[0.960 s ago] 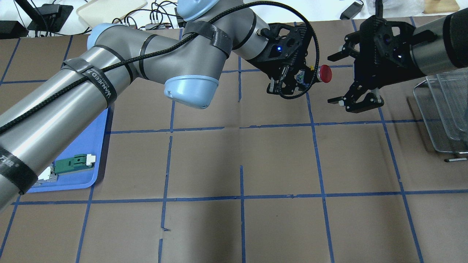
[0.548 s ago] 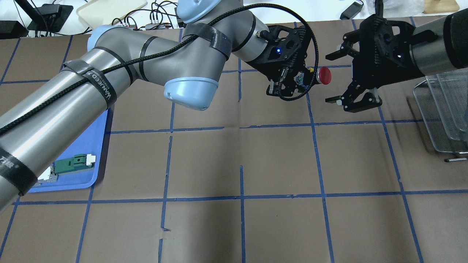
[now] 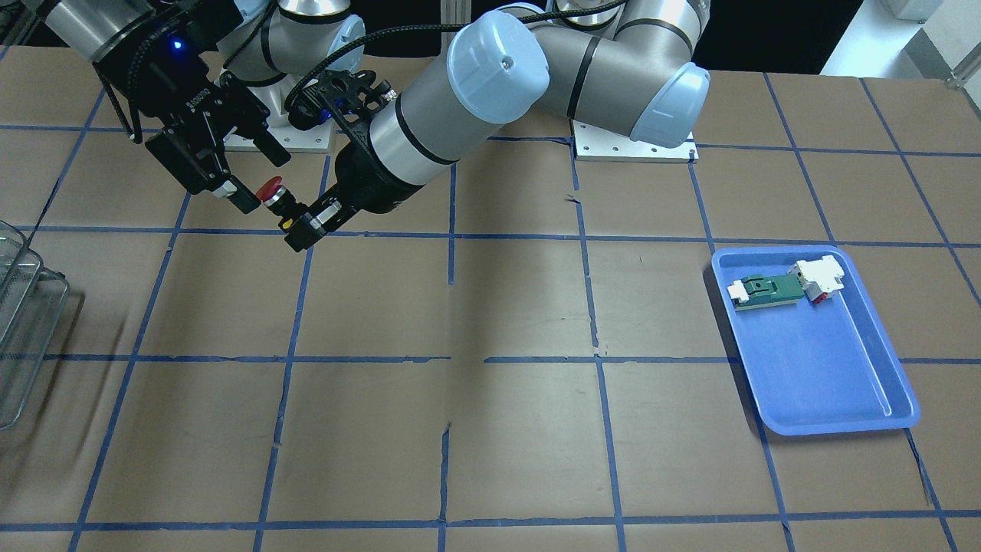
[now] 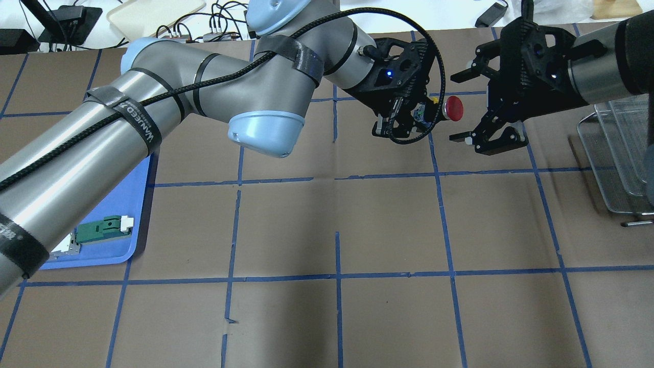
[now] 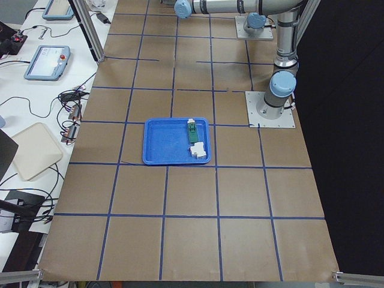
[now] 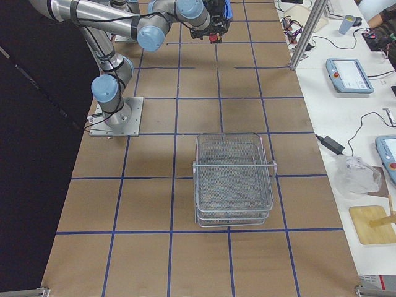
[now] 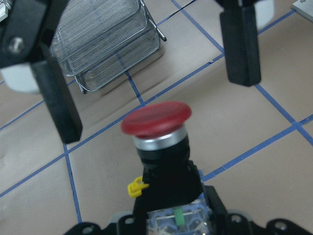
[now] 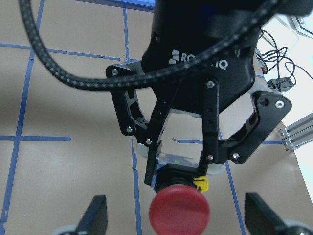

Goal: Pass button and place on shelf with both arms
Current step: 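Hold the button still while the right gripper lowers around its red cap, then close the right gripper on the button and open the left gripper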

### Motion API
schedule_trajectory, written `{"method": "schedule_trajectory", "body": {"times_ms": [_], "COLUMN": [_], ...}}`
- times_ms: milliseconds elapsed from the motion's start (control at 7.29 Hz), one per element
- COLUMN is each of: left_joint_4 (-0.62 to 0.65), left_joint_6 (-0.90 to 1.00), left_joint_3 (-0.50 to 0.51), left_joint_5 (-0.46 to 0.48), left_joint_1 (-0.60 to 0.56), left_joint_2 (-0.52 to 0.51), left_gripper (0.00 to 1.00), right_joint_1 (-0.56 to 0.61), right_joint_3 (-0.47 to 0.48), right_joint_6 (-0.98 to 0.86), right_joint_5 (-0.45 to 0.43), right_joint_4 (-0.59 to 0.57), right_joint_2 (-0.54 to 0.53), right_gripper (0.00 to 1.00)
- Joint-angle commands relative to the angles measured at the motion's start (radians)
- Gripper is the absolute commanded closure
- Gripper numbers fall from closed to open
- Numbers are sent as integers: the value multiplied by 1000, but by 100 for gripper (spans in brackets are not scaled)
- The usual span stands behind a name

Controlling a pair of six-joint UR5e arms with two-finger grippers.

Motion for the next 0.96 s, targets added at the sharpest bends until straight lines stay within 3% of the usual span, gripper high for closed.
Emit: {"method": "schedule_trajectory", "body": {"times_ms": [0, 137, 274, 411, 548, 823], "left_joint_4": [-1, -1, -1, -1, -1, -1], "left_joint_6": [0, 0, 0, 0, 0, 0], "left_joint_3": [-1, -1, -1, -1, -1, -3], "left_joint_5": [-1, -1, -1, -1, -1, 1], "left_joint_1": [-1, 1, 1, 1, 1, 1], "left_joint_2": [3, 2, 2, 2, 2, 2], "left_gripper": [100, 100, 100, 100, 100, 100], "right_joint_1": [0, 0, 2, 2, 2, 0], "right_joint_3": [0, 0, -3, -5, -10, -10], "right_joint_6": [10, 21, 22, 18, 16, 10], "right_joint_5": [1, 3, 3, 30, 35, 32], "right_joint_4": [2, 7, 8, 4, -1, -6], "right_joint_2": [14, 22, 20, 20, 20, 20], "right_gripper": [0, 0, 19, 45, 80, 94]}}
